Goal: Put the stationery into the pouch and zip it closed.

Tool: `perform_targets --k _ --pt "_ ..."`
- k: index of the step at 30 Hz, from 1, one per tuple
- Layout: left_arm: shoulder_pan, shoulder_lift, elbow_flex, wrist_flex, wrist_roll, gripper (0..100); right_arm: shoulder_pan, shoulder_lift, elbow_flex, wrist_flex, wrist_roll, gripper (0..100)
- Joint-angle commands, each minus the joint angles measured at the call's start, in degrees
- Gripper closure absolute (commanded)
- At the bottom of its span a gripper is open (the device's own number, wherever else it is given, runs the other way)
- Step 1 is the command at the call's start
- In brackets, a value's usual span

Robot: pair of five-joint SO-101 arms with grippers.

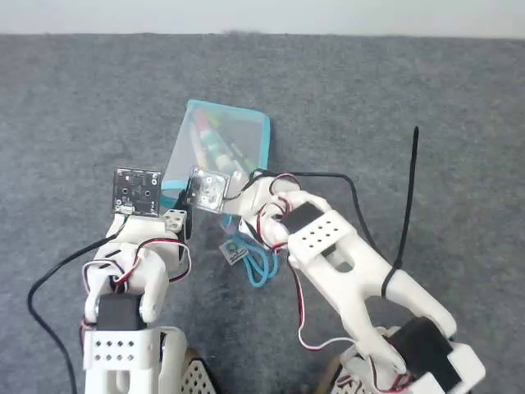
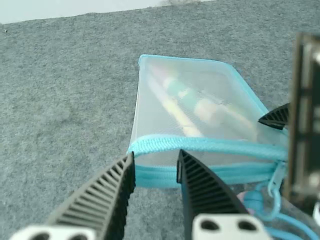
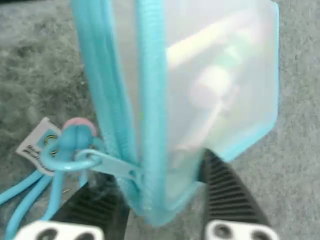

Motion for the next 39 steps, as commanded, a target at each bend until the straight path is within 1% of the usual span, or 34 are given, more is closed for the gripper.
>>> perform_targets --k 1,6,8,11,13,15,17,22,26,30,34,36,39 --pt "0.3 -0.4 -0.6 -2.0 -0.4 86 1.2 -0.3 -3.2 -1.1 -1.9 98.9" --pt "0.3 -0.4 -0.6 -2.1 -0.4 86 2.9 -1.6 -3.3 -0.6 -5.5 99.1" --pt "0.3 -0.6 -0.6 -2.1 -0.4 86 3.2 -2.3 -3.4 1.1 -6.9 99.1" --pt "0.3 -0.8 -1.1 -1.8 -0.4 86 5.1 -3.1 -6.5 7.6 -10.5 99.1" --pt "0.1 -0.8 -2.0 -1.4 -0.4 86 6.9 -3.1 -9.5 13.0 -14.5 99.1" --pt "-0.2 -0.8 -3.5 0.4 -0.2 86 8.7 -3.2 -12.1 17.1 -18.4 99.1" --pt "-0.3 -0.8 -5.4 2.6 1.0 86 9.5 -3.2 -14.0 20.0 -20.5 99.1" --pt "-0.3 -0.8 -6.8 4.6 1.1 86 9.6 -3.7 -16.3 24.2 -23.4 99.1" --pt "0.4 -0.8 -6.8 4.7 0.2 86 9.3 -3.7 -18.0 27.1 -23.9 99.1" --pt "6.2 -0.8 -6.1 5.4 -2.6 86 9.2 -3.8 -21.3 30.6 -24.0 99.1" --pt "13.5 -0.7 -4.0 5.7 -3.6 77 9.1 -3.9 -26.5 37.6 -24.0 99.1" --pt "14.9 -0.7 -3.5 5.6 -3.7 74 8.2 -3.9 -28.0 40.3 -24.1 99.1" --pt "15.2 -0.4 -3.4 5.6 -3.7 74 5.4 -3.9 -28.7 42.9 -24.1 99.1"
